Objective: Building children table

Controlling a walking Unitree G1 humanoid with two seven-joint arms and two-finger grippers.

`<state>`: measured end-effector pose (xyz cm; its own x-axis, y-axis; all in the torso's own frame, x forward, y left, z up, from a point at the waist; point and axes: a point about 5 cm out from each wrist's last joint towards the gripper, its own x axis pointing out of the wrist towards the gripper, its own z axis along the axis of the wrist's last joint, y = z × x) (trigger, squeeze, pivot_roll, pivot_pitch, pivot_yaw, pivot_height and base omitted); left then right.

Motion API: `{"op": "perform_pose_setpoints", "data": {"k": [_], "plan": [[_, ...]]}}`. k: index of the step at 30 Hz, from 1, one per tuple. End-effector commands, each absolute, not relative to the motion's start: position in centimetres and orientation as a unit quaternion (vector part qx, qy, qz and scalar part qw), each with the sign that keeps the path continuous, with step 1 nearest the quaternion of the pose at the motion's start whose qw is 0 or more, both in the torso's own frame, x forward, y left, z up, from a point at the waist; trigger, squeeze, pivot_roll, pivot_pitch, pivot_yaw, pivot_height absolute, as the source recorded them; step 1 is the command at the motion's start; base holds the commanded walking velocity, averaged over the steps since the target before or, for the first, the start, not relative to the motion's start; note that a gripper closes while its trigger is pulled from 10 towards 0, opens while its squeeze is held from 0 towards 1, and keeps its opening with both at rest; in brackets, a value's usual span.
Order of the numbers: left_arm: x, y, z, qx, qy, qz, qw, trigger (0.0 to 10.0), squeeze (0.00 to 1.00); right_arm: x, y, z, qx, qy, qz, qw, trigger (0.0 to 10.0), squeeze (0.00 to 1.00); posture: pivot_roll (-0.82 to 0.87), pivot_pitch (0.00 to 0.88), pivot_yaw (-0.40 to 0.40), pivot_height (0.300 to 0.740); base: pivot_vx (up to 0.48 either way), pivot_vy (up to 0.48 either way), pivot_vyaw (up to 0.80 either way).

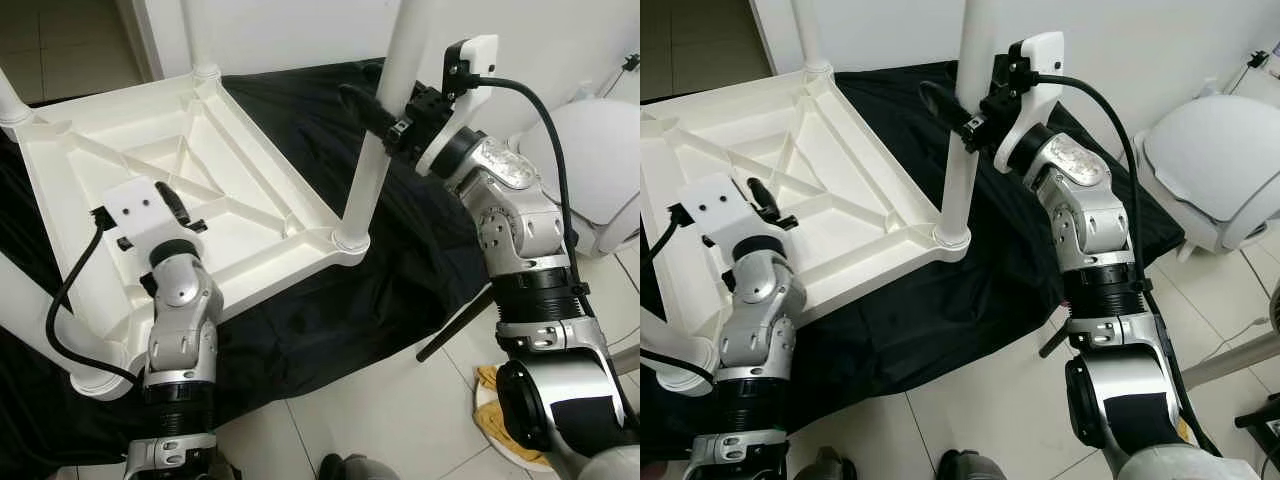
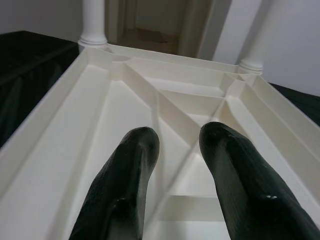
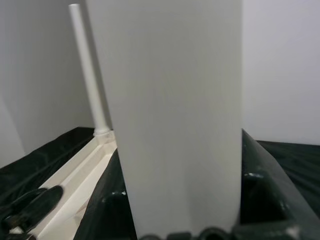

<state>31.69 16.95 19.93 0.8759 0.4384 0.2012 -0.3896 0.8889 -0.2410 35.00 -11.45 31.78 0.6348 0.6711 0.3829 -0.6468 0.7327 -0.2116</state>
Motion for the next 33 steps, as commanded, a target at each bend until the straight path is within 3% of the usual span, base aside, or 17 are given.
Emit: {"op": "perform_pose_setpoints", "data": {"k": [1,5,9,12,14,20,33], "plan": [[31.4,17.6,19.4,-0.093,-0.107,0.284,0.948,10.0,0.00,34.7,-12.3,32.8,-0.009,-0.246,0.342,0.907,0.0,0.00,-0.03,0.108,-0.062,0.740,0.000,0.000,0.00],[31.4,17.7,19.7,-0.087,-0.111,0.285,0.948,10.0,0.00,34.9,-13.2,32.4,0.026,-0.240,0.311,0.919,0.0,0.00,-0.03,0.110,-0.060,0.740,0.000,0.000,0.00],[31.4,18.5,20.2,-0.053,-0.111,0.307,0.944,10.0,0.00,35.4,-16.5,31.1,0.092,-0.226,0.219,0.945,0.0,0.00,-0.03,0.116,-0.051,0.740,0.000,0.000,0.00],[31.4,18.8,20.4,-0.049,-0.112,0.312,0.942,10.0,0.00,35.5,-17.3,30.9,0.112,-0.223,0.197,0.948,0.0,0.00,-0.04,0.118,-0.048,0.740,0.000,0.000,0.00],[31.5,19.6,21.5,-0.019,-0.117,0.325,0.938,10.0,0.00,35.8,-19.8,29.6,0.165,-0.207,0.115,0.958,0.0,0.00,-0.04,0.123,-0.043,0.740,0.000,0.000,0.00],[32.1,19.7,24.1,0.008,-0.133,0.334,0.933,10.0,0.00,35.9,-22.1,26.2,0.214,-0.168,0.029,0.962,0.0,0.00,-0.03,0.126,-0.032,0.740,0.000,0.000,0.00],[32.9,18.3,27.6,0.057,-0.152,0.322,0.933,10.0,0.00,35.7,-23.0,19.8,0.294,-0.079,-0.042,0.952,0.0,0.00,-0.03,0.134,-0.033,0.740,0.000,0.000,0.00]]}}
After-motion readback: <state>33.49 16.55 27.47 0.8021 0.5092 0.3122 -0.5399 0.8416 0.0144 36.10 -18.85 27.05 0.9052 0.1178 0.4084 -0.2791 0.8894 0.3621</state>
